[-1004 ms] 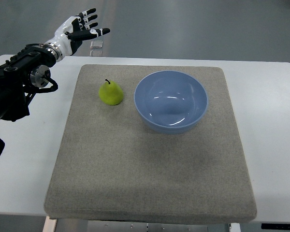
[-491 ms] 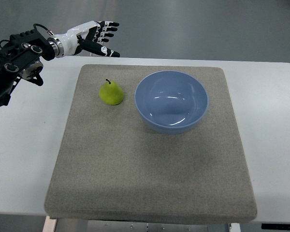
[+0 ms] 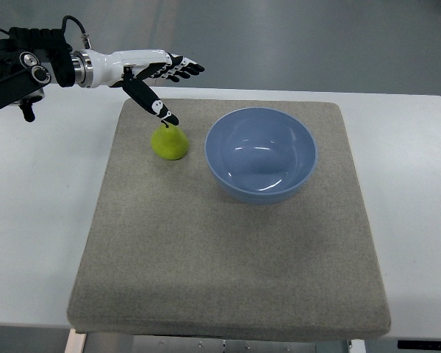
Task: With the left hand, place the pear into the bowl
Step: 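Reach the open left hand forward over the green pear, then lower the left hand around the green pear and close the fingers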
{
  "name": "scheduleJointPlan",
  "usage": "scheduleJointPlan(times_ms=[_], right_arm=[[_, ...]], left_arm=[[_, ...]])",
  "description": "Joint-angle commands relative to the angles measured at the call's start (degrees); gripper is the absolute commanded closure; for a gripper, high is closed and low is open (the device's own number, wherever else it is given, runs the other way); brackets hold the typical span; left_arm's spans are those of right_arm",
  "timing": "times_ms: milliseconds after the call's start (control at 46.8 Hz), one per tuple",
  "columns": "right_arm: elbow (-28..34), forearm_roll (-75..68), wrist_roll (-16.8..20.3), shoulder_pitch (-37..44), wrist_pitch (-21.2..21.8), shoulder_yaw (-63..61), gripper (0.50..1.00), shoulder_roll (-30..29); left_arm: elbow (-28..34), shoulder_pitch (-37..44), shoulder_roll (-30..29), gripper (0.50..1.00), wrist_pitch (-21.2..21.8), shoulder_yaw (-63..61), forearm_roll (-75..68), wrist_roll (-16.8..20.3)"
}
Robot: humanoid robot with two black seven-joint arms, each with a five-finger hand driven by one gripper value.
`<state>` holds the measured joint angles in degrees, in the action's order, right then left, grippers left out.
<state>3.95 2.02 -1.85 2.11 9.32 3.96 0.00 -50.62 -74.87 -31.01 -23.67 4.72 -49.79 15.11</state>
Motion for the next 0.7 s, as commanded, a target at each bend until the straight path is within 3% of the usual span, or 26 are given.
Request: scheduleJointPlan(times_ms=[0, 192, 427, 683], right_arm=[[0.00, 0.00, 0.00, 0.00, 0.00, 0.00, 0.574, 0.00], [0.00, 0.00, 0.00, 0.00, 0.00, 0.00, 0.574, 0.00], [0.00, 0.00, -0.09, 0.00, 0.00, 0.00, 0.574, 0.00], [0.00, 0.00, 0.00, 0.00, -0.09, 0.00, 0.574, 0.00]], left_arm=[[0.00, -0.72, 0.07, 0.510, -0.06, -0.06, -4.87, 0.09], [-1.14, -1.42, 0.16, 0.510, -4.54, -0.15, -12.52, 0.27], [-1.32, -2.48, 0.68, 0.514, -4.46, -0.06, -26.93, 1.23], [-1.41, -2.13, 2.70, 0.516, -2.61, -0.15, -31.86, 1.67]])
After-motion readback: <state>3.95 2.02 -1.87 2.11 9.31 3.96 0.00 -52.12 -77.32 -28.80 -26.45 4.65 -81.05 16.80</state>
